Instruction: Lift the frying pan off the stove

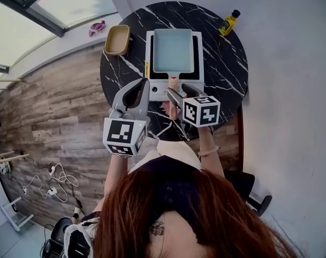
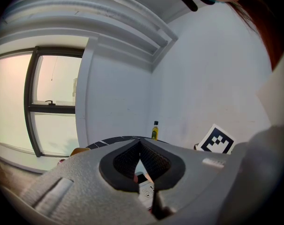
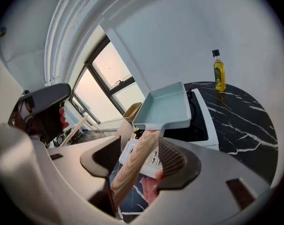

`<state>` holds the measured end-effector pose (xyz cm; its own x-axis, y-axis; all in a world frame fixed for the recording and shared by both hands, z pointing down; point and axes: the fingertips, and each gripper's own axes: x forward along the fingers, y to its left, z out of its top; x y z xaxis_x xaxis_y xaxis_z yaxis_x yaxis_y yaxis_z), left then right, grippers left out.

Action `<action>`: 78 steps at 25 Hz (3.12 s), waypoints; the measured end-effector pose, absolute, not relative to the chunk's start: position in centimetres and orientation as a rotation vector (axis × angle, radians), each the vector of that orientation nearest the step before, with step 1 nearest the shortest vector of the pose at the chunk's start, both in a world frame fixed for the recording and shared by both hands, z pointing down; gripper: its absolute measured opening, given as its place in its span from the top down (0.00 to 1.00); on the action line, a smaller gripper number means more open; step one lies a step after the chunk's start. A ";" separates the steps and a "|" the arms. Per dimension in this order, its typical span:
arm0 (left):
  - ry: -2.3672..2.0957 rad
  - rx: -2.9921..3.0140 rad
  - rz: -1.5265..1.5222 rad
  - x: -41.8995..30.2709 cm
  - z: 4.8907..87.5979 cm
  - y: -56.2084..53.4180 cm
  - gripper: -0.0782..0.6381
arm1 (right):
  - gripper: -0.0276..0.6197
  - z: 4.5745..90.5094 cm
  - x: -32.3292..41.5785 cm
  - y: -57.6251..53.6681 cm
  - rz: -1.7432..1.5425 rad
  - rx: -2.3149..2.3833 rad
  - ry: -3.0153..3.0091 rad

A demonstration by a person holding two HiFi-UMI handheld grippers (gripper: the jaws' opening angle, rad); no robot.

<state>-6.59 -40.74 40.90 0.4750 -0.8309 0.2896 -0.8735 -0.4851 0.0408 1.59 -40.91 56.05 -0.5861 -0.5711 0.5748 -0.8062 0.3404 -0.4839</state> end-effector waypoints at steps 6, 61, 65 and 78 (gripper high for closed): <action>-1.483 2.529 0.361 -6.6 41.3 -41.3 0.88 | 0.55 57.4 1.4 -41.6 1.161 1.207 -2.291; -1.554 2.484 0.381 -8.1 41.4 -39.5 0.88 | 0.79 59.7 -2.2 -41.1 2.026 0.841 -2.285; -1.564 2.488 0.380 -8.2 40.7 -38.4 0.88 | 0.79 59.1 -2.2 -40.2 2.011 0.846 -2.289; -1.572 2.510 0.386 -8.7 40.5 -37.1 0.88 | 0.78 58.7 -2.4 -39.3 2.046 0.848 -2.320</action>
<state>-8.71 -37.13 40.45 0.4157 -0.8595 0.2973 -0.8995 -0.4369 -0.0055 -2.38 -39.32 58.66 -0.8583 -0.4240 0.2891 -0.3399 0.0476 -0.9393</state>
